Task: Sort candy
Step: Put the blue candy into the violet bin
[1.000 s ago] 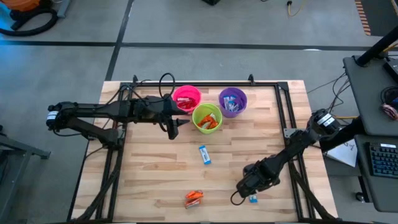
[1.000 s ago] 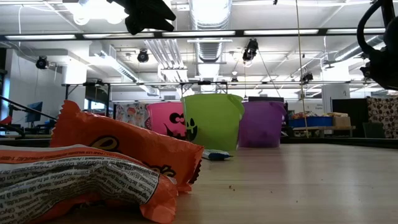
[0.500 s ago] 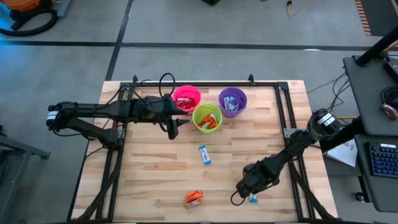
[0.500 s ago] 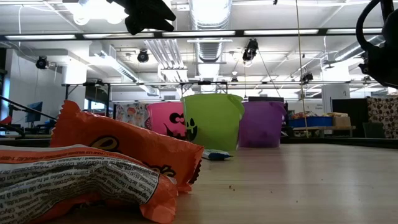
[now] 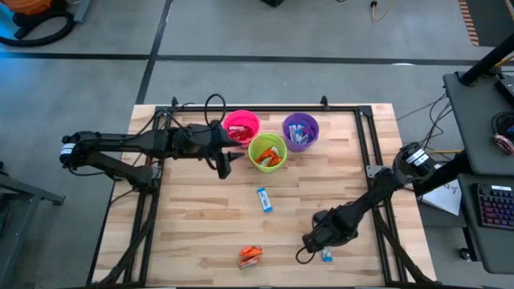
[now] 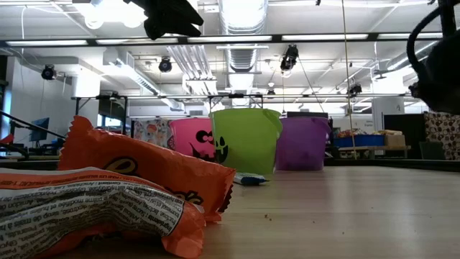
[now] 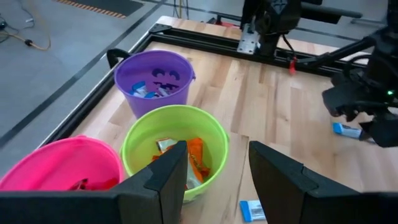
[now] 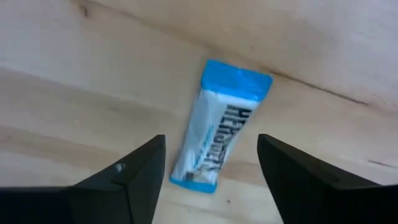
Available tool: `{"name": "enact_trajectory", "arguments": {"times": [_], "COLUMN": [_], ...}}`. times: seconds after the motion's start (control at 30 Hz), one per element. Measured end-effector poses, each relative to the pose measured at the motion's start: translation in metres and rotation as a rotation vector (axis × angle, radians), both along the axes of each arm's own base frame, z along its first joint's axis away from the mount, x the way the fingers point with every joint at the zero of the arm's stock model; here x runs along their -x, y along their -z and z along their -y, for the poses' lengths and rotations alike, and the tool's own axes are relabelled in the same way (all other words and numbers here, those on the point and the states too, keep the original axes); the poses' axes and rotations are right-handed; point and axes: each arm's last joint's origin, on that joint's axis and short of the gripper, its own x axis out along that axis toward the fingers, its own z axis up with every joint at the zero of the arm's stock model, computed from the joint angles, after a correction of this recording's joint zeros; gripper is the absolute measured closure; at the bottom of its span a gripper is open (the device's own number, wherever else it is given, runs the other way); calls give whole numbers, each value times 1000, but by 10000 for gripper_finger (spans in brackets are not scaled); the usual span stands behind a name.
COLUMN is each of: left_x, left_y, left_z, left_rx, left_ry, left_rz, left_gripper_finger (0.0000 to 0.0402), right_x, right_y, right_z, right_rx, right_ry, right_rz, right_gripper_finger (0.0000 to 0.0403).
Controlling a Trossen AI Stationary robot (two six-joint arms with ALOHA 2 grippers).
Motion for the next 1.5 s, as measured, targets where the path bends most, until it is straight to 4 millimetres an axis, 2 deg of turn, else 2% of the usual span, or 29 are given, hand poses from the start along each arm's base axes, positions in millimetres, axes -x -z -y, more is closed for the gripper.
{"name": "enact_trajectory", "arguments": {"times": [0.13,0.27,0.4,0.67,0.77,0.87,1.0,1.17,1.37,1.5], "left_x": [0,0,0,0,0,0,0,0,0,0], "left_y": [0,0,0,0,0,0,0,0,1,1], "left_z": [0,0,0,0,0,0,0,0,0,0], "left_rx": [-3,-3,-2,-2,-2,-2,-2,-2,1,6], "left_ry": [-7,-7,-7,-7,-7,-7,-7,-7,-9,-10], "left_rz": [-1,-1,-1,-3,-3,-3,-3,-2,-5,-8], "left_gripper_finger": [247,247,247,247,247,247,247,247,247,247], "right_x": [-3,-4,-6,-7,-7,-6,1,3,1,-1], "right_y": [9,12,15,15,15,11,-2,-34,-74,-91], "right_z": [-1,-1,-2,-2,-1,0,7,25,62,87], "right_rx": [28,38,39,38,37,41,62,122,265,320], "right_ry": [-9,-18,-39,-58,-76,-96,-105,-86,-35,-30], "right_rz": [9,15,21,34,42,52,55,193,417,506], "right_gripper_finger": [158,186,235,364,388,393,394,394,395,395]}}
